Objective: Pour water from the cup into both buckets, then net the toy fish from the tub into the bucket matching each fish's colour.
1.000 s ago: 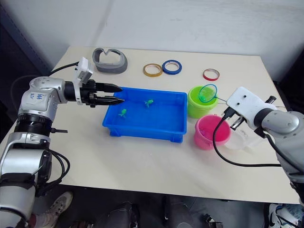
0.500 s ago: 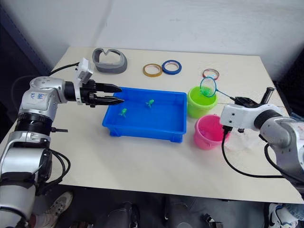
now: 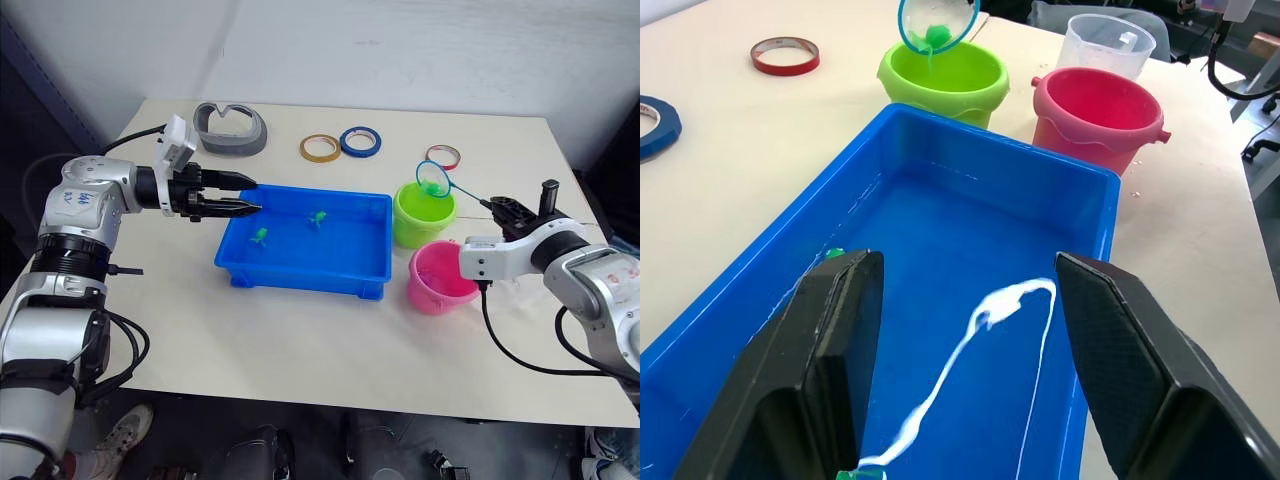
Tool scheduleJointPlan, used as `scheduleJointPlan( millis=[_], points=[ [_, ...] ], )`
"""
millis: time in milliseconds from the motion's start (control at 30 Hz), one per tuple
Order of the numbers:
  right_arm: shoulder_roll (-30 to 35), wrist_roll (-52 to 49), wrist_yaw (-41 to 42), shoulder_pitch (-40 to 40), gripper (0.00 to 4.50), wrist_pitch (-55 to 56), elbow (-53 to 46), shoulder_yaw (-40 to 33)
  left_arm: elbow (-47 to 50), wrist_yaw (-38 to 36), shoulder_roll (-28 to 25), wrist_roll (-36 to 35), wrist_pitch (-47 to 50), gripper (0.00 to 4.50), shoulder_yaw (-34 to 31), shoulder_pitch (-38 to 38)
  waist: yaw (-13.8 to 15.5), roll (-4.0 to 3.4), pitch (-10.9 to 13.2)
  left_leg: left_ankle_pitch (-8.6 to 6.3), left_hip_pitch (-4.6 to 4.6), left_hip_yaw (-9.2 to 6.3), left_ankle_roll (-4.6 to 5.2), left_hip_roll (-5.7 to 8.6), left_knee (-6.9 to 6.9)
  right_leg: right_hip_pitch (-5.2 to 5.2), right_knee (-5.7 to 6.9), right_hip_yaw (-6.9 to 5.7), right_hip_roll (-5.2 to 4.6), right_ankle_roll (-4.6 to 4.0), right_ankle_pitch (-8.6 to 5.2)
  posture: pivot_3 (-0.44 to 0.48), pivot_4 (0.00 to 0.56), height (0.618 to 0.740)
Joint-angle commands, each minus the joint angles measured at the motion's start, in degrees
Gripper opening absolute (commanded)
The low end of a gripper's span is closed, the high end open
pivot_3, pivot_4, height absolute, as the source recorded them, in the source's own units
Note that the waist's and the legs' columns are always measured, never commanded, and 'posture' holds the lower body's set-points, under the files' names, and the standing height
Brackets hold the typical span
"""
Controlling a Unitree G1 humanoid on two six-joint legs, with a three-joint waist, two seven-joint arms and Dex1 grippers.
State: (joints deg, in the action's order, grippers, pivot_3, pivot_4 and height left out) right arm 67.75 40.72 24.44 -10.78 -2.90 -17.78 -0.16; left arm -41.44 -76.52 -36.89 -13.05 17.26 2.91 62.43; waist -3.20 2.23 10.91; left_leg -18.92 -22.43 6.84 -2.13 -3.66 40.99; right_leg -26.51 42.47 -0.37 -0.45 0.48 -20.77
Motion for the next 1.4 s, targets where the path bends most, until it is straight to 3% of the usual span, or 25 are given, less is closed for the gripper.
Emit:
scheduleJointPlan(
  millis=[33, 667, 1400],
  points=[
    [0.4, 2.5, -1.0, -0.2, 0.0, 2.2, -1.1, -2.3, 0.7, -0.6, -0.7, 0.2, -0.9, 3.02, -0.8, 1.0, 0.0, 0.0, 0.0, 0.0, 0.01, 0.01, 0.0, 0.0, 0.01, 0.0, 0.01, 0.01, 0.0, 0.0, 0.0, 0.0, 0.15, 0.693],
    [-0.2, 16.3, -6.2, 5.2, 0.0, 6.2, -2.1, -6.4, 0.2, -0.6, -0.3, 0.5, -1.2, 3.02, -0.8, 1.5, 0.0, 0.0, 0.0, 0.01, 0.05, 0.06, -0.02, 0.0, 0.07, 0.0, 0.12, 0.06, 0.01, 0.0, 0.0, 0.0, 0.15, 0.693],
    [-8.2, 30.3, -9.4, 8.1, 0.0, 5.4, -6.7, -5.9, -0.2, -1.0, 0.3, 0.2, -1.3, 3.02, -1.0, 2.3, 0.0, 0.0, 0.0, 0.04, 0.12, 0.12, -0.09, 0.03, 0.13, -0.01, 0.3, 0.13, 0.04, -0.01, 0.0, 0.0, 0.15, 0.693]
  ],
)
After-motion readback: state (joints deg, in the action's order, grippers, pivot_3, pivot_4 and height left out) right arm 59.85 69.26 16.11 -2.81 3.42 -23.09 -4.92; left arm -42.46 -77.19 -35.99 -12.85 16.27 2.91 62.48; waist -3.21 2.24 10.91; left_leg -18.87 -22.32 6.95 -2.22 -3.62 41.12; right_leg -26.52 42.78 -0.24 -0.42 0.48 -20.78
